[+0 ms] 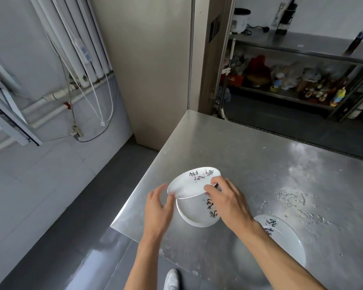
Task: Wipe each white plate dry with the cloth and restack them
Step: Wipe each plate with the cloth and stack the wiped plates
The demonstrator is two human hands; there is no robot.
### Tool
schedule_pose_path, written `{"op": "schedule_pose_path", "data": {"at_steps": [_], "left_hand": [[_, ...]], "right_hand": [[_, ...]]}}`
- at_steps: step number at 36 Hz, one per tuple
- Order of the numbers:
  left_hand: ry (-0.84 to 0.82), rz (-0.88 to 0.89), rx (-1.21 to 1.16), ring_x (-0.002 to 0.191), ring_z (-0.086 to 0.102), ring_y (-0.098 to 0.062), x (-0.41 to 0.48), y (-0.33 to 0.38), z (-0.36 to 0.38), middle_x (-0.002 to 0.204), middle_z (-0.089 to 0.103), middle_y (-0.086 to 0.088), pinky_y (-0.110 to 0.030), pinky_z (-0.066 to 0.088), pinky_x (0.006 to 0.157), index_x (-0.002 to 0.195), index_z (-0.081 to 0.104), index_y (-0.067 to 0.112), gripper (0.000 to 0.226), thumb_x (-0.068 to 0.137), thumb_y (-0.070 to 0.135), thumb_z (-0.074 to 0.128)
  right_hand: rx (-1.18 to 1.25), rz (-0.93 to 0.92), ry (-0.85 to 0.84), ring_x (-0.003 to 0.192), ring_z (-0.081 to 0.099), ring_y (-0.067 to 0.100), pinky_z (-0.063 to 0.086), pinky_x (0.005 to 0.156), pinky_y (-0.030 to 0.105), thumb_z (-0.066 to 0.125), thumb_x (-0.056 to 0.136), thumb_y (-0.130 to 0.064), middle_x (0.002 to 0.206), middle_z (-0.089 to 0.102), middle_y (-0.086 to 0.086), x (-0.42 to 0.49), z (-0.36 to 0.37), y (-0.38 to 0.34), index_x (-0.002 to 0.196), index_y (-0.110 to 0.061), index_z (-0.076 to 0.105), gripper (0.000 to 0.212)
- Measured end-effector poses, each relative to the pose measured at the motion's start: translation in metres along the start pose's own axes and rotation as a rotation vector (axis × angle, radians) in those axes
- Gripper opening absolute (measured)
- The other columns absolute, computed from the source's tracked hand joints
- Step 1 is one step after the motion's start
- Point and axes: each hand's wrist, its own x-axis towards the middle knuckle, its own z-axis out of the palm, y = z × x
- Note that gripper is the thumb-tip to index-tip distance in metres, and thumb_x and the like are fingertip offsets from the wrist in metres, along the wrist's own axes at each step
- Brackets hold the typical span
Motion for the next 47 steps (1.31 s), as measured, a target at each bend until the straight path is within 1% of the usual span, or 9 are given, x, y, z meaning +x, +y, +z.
{"op": "schedule_pose_path", "data": {"at_steps": [6, 8, 11, 14, 18, 22, 28, 36, 47], "left_hand": [[-0.156, 0.496, 0.299, 0.131, 0.049, -0.001, -0.005, 0.003, 0.006, 0.127, 0.059, 0.027, -0.036, 0.034, 0.122, 0.134, 0.069, 0.031, 0.038, 0.097, 0.020, 0.072], [-0.160, 0.501, 0.335, 0.121, 0.058, -0.009, -0.007, 0.010, 0.011, 0.128, 0.064, 0.015, -0.029, 0.048, 0.104, 0.136, 0.068, 0.031, 0.043, 0.098, 0.011, 0.069], [-0.113, 0.536, 0.374, 0.102, 0.064, -0.009, -0.009, 0.016, 0.015, 0.118, 0.067, 0.012, -0.007, 0.040, 0.080, 0.127, 0.072, 0.034, 0.044, 0.097, 0.002, 0.065], [-0.092, 0.573, 0.418, 0.095, 0.063, -0.010, -0.009, 0.020, 0.016, 0.111, 0.068, 0.012, -0.017, 0.040, 0.070, 0.123, 0.073, 0.032, 0.042, 0.096, 0.001, 0.065], [-0.099, 0.472, 0.317, 0.081, 0.057, 0.011, -0.007, 0.017, 0.019, 0.097, 0.059, 0.023, -0.023, 0.042, 0.063, 0.121, 0.072, 0.033, 0.035, 0.099, 0.007, 0.064], [-0.177, 0.286, -0.050, 0.072, 0.055, -0.008, -0.004, 0.009, 0.021, 0.081, 0.065, 0.015, -0.029, 0.046, 0.068, 0.107, 0.071, 0.034, 0.023, 0.102, 0.012, 0.065], [-0.309, -0.054, -0.693, 0.107, 0.075, -0.029, -0.011, 0.011, 0.020, 0.119, 0.077, -0.010, -0.038, 0.062, 0.082, 0.127, 0.072, 0.027, 0.027, 0.100, 0.022, 0.067], [-0.315, -0.211, -0.854, 0.112, 0.072, -0.034, -0.013, 0.013, 0.026, 0.125, 0.074, -0.014, -0.035, 0.060, 0.081, 0.128, 0.072, 0.026, 0.030, 0.099, 0.019, 0.071], [-0.275, -0.271, -0.952, 0.105, 0.075, -0.029, -0.004, 0.001, 0.021, 0.125, 0.074, -0.017, -0.035, 0.061, 0.080, 0.125, 0.073, 0.024, 0.028, 0.097, 0.019, 0.070]], "right_hand": [[-0.063, -0.039, -0.027, 0.078, 0.050, 0.020, 0.028, 0.053, 0.027, 0.077, 0.081, -0.013, 0.100, 0.053, -0.004, 0.007, -0.005, 0.003, 0.089, -0.021, 0.060, 0.021], [-0.067, -0.070, -0.016, 0.078, 0.049, 0.019, 0.026, 0.055, 0.027, 0.076, 0.084, -0.016, 0.099, 0.053, -0.004, 0.010, -0.007, 0.003, 0.088, -0.021, 0.060, 0.018], [-0.061, -0.097, -0.008, 0.078, 0.051, 0.020, 0.027, 0.058, 0.027, 0.077, 0.084, -0.017, 0.099, 0.053, -0.004, 0.011, -0.008, 0.002, 0.088, -0.021, 0.061, 0.017], [-0.046, -0.094, -0.001, 0.078, 0.051, 0.020, 0.028, 0.057, 0.027, 0.076, 0.085, -0.018, 0.100, 0.054, -0.005, 0.012, -0.009, 0.003, 0.092, -0.023, 0.061, 0.017], [0.051, -0.051, -0.010, 0.084, 0.060, 0.019, 0.046, 0.055, 0.029, 0.078, 0.084, -0.015, 0.112, 0.057, -0.007, 0.015, -0.012, 0.001, 0.110, -0.027, 0.064, 0.032], [0.255, 0.177, 0.034, 0.083, 0.056, 0.014, 0.050, 0.065, 0.030, 0.078, 0.086, -0.017, 0.124, 0.053, -0.004, 0.017, -0.011, -0.001, 0.121, -0.027, 0.066, 0.038], [0.511, 0.448, 0.130, 0.108, 0.053, 0.006, 0.035, 0.090, 0.004, 0.070, 0.095, -0.028, 0.127, 0.048, -0.003, 0.013, -0.008, -0.004, 0.134, -0.022, 0.061, 0.041], [0.344, 0.214, -0.058, 0.114, 0.061, 0.025, 0.050, 0.097, 0.038, 0.072, 0.091, -0.017, 0.124, 0.061, 0.004, 0.018, -0.001, -0.017, 0.128, -0.012, 0.068, 0.038], [0.268, -0.059, -0.117, 0.096, 0.064, 0.024, 0.054, 0.084, 0.042, 0.068, 0.089, -0.013, 0.117, 0.065, -0.003, 0.013, 0.001, -0.026, 0.111, -0.021, 0.073, 0.024]]}}
